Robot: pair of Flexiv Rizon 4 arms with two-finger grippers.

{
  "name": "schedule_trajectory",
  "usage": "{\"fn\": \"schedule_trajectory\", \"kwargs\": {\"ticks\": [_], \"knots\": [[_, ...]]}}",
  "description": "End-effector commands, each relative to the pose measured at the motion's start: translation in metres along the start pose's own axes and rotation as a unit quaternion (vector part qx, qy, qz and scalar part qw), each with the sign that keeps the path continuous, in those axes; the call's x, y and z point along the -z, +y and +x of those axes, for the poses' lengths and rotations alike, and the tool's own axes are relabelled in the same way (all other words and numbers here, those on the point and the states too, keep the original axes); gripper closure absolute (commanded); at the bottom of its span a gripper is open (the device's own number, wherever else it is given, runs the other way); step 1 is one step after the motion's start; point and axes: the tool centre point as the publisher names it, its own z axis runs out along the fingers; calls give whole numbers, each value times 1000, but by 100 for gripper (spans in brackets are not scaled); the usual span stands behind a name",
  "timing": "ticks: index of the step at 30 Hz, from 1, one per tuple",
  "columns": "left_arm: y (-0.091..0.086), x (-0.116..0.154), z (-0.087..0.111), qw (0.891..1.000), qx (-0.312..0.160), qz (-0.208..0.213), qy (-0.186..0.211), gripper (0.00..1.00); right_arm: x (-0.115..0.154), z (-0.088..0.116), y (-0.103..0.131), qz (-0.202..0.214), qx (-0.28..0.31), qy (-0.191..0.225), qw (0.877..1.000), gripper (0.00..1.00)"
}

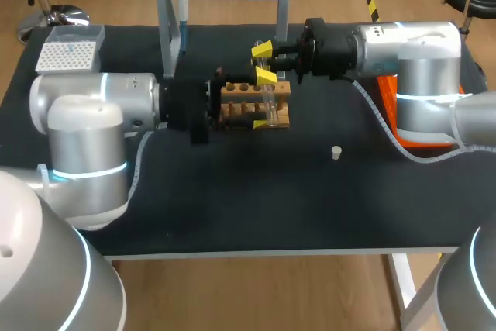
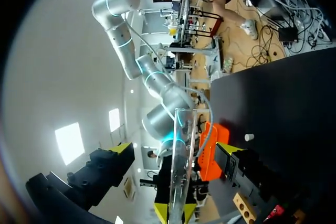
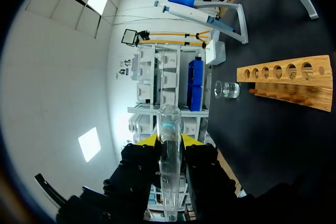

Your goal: Invert the test tube, pick up the pipette, mount the tip to pipette, aspirate from beaker and dispense into the tube, eject the tip, return the pipette, and cap with the stopper.

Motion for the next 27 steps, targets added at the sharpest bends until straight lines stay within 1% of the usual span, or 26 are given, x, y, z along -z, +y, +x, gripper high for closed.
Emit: {"fn": "schedule_trajectory", "kwargs": {"ticks": [1, 15, 16, 17, 18, 19, 20, 23, 24, 27], "knots": [[2, -6, -2, 1000, 1, 2, 2, 0, 0, 0, 0, 0, 0, -1, 1000, 100], [3, -8, -4, 1000, 1, 3, 0, 0, 0, 0, 0, 0, 0, -1, 1000, 100], [3, -8, -4, 1000, 1, 3, 0, 6, 0, 0, 0, 0, 0, -1, 1000, 100], [2, -8, -4, 1000, 1, 3, 0, 22, 0, 0, 0, 0, 0, -1, 1000, 100], [2, -8, -4, 1000, 1, 2, 0, 18, 0, 0, 0, 0, 0, -1, 1000, 100], [2, -8, -4, 1000, 1, 2, -1, 33, 0, 0, 0, 0, 0, -1, 1000, 100], [2, -8, -4, 1000, 1, 2, -1, 51, 0, 0, 0, 0, 0, -1, 1000, 100], [2, -9, -4, 1000, 2, 2, -1, 51, 0, 0, 0, 0, 0, -1, 1000, 100], [2, -9, -4, 1000, 2, 2, 0, 49, 0, 0, 0, 0, 0, -1, 1000, 100], [2, -9, -3, 1000, 3, 4, 0, 53, 0, 0, 0, 0, 0, -1, 1000, 100]]}}
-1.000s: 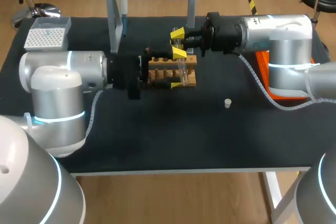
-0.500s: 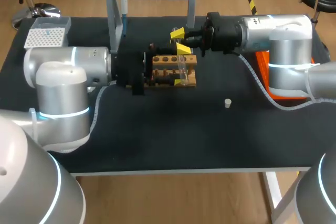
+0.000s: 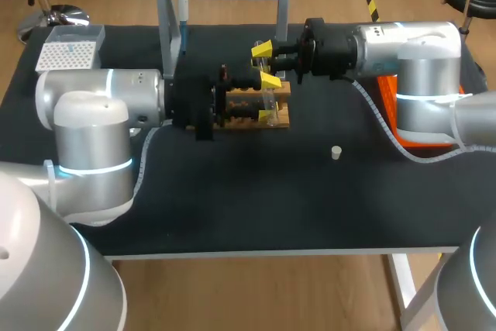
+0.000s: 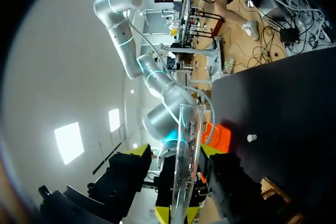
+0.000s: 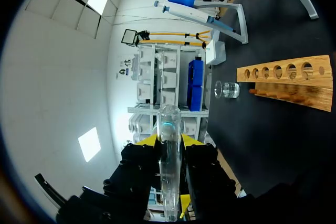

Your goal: Invert the test tube, pick up the pipette, mount the tip to pipette, aspirate from beaker and dispense into the tube, eject the tip, return the pipette, and cap with the stopper.

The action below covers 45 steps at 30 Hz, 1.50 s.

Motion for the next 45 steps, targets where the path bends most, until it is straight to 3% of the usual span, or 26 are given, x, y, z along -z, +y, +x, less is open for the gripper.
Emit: {"fn": "schedule_trajectory", "kwargs": {"ticks": [1, 6, 7, 8, 10, 17, 19, 20, 36, 41, 45], "knots": [[0, -2, 0, 1000, 0, 1, 1, 54, 0, 0, 0, 0, 0, -1, 1000, 100], [0, -2, 0, 1000, 0, 2, 0, 62, 0, 0, 0, 0, 0, -1, 1000, 100], [0, -2, 0, 1000, 0, 1, 0, 67, 0, 0, 0, 0, 0, -1, 1000, 100], [0, -2, 1, 1000, 0, 1, 0, 85, 0, 0, 0, 0, 0, -1, 1000, 100], [0, -2, 1, 1000, 1, 1, 0, 100, 0, 0, 0, 0, 0, -1, 1000, 100], [1, 0, 3, 1000, 8, 3, -1, 100, 0, 0, 0, 0, 0, -1, 1000, 100], [1, 0, 3, 1000, 8, 3, -1, 100, 0, 0, 0, 0, 0, -1, 1000, 59], [1, 0, 3, 1000, 8, 3, -1, 100, 0, 0, 0, 0, 0, -1, 1000, 0], [1, 0, 3, 1000, 8, 3, -1, 100, 4, 2, 0, -1, 5, -3, 1000, 0], [1, 0, 3, 1000, 8, 3, -1, 100, 24, 7, -3, -15, 75, -31, 997, 0], [1, 0, 3, 1000, 8, 3, -1, 100, 44, 13, -6, -28, 153, -40, 987, 0]]}}
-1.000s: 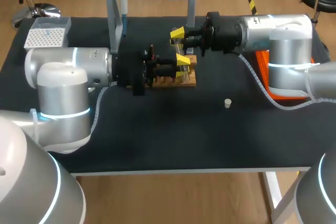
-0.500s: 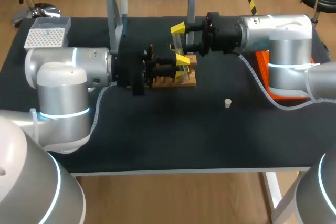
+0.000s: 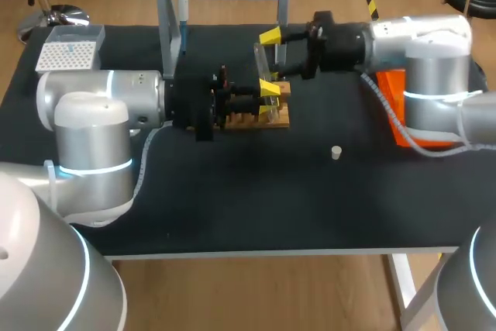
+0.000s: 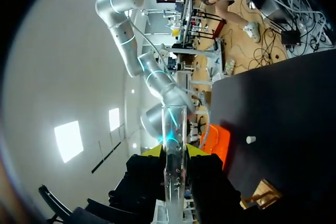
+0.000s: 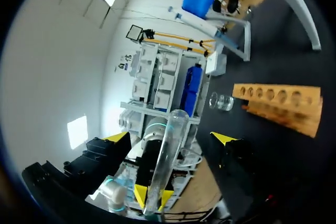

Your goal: Invert the test tube, pick up the pipette, mount the tip to pipette, aspirate from beaker and dispense into the tube, eject the tip, return the pipette, and cap with the stopper.

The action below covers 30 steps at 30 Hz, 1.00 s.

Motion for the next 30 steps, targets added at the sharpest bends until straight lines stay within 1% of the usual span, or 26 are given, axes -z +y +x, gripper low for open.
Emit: {"fn": "schedule_trajectory", "kwargs": {"ticks": [1, 3, 5, 6, 8, 9, 10, 11, 12, 13, 14, 16, 17, 18, 19, 20, 21, 22, 24, 27, 28, 30], "knots": [[0, 0, 0, 1000, 0, 1, 0, 100, 28, 14, -10, -20, 77, -17, 997, 0], [0, 0, 0, 1000, 0, 1, 0, 100, 37, 15, -10, -27, 120, -20, 992, 0], [0, 0, 0, 1000, 0, 1, 0, 100, 47, 14, -9, -27, 162, -33, 986, 0], [0, 0, 0, 1000, 0, 1, 0, 100, 52, 14, -10, -27, 193, -44, 980, 0], [0, 0, 0, 1000, 0, 1, 0, 100, 58, 11, -11, -20, 230, -52, 972, 0], [0, 0, 0, 1000, 0, 1, 0, 100, 60, 10, -13, -15, 261, -64, 963, 0], [0, 0, 0, 1000, 0, 1, 0, 100, 62, 9, -14, -7, 280, -69, 957, 0], [0, 0, 0, 1000, 0, 1, 0, 100, 64, 8, -16, 1, 305, -82, 949, 0], [0, 0, 0, 1000, 0, 1, 0, 100, 65, 5, -19, 8, 336, -97, 937, 0], [0, 0, 0, 1000, 0, 1, 0, 100, 66, 4, -21, 17, 347, -102, 932, 0], [0, 0, 0, 1000, 0, 1, 0, 100, 66, 1, -23, 21, 370, -118, 921, 0], [0, 0, 0, 1000, 0, 1, 0, 100, 67, -3, -27, 32, 396, -136, 908, 0], [0, 0, 0, 1000, 0, 1, 0, 100, 68, -7, -29, 35, 415, -153, 896, 0], [0, 0, 0, 1000, 0, 1, 0, 100, 68, -11, -30, 41, 427, -166, 888, 0], [0, 0, 0, 1000, 0, 1, 0, 100, 69, -15, -32, 44, 435, -172, 883, 0], [0, 0, 0, 1000, 0, 1, 0, 100, 70, -18, -33, 45, 450, -183, 873, 0], [0, 0, 0, 1000, 0, 1, 0, 100, 70, -22, -35, 50, 456, -189, 868, 0], [0, 0, 0, 1000, 0, 1, 0, 100, 70, -26, -36, 54, 468, -202, 858, 0], [0, 0, 0, 1000, 0, 1, 0, 100, 70, -35, -40, 66, 488, -217, 843, 0], [0, 0, 0, 1000, 0, 1, 0, 100, 67, -47, -44, 84, 513, -238, 820, 0], [0, 0, 0, 1000, 0, 1, 0, 100, 67, -51, -44, 88, 518, -242, 816, 0], [0, 0, 0, 1000, 0, 1, 0, 100, 64, -58, -45, 96, 537, -252, 799, 0]]}}
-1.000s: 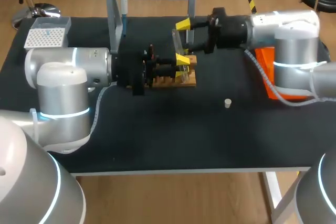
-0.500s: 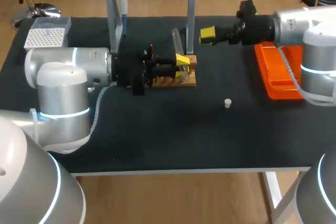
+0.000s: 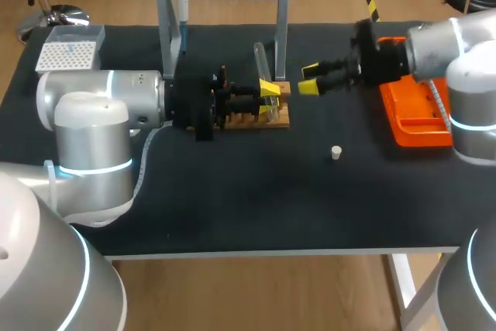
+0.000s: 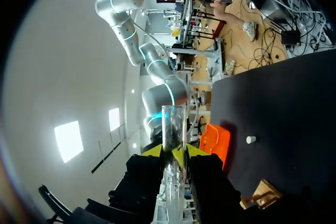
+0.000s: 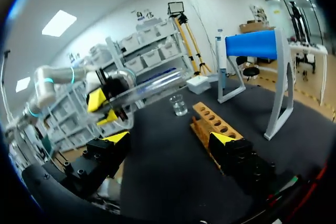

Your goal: Invert the test tube, pick up the pipette, mount the tip to pipette, aspirate from beaker and dispense into the tube, eject the tip, return the pipette, and cap with the stopper.

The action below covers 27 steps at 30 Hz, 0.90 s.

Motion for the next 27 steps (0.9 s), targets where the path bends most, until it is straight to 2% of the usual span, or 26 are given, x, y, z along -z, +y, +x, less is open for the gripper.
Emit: {"fn": "schedule_trajectory", "kwargs": {"ticks": [1, 7, 10, 16, 27], "knots": [[0, 0, 0, 1000, 0, 1, 0, 100, -11, 0, -8, 59, 140, -81, 985, 0], [0, 0, 0, 1000, 0, 1, 0, 100, -25, -12, -20, 67, 177, -99, 977, 0], [0, 0, 0, 1000, 0, 1, 0, 100, -32, -18, -28, 69, 178, -99, 977, 0], [0, 0, 0, 1000, 0, 1, 0, 100, -44, -33, -38, 71, 148, -102, 981, 0], [0, 0, 0, 1000, 0, 1, 0, 100, -65, -48, -42, 67, 137, -115, 982, 0]]}}
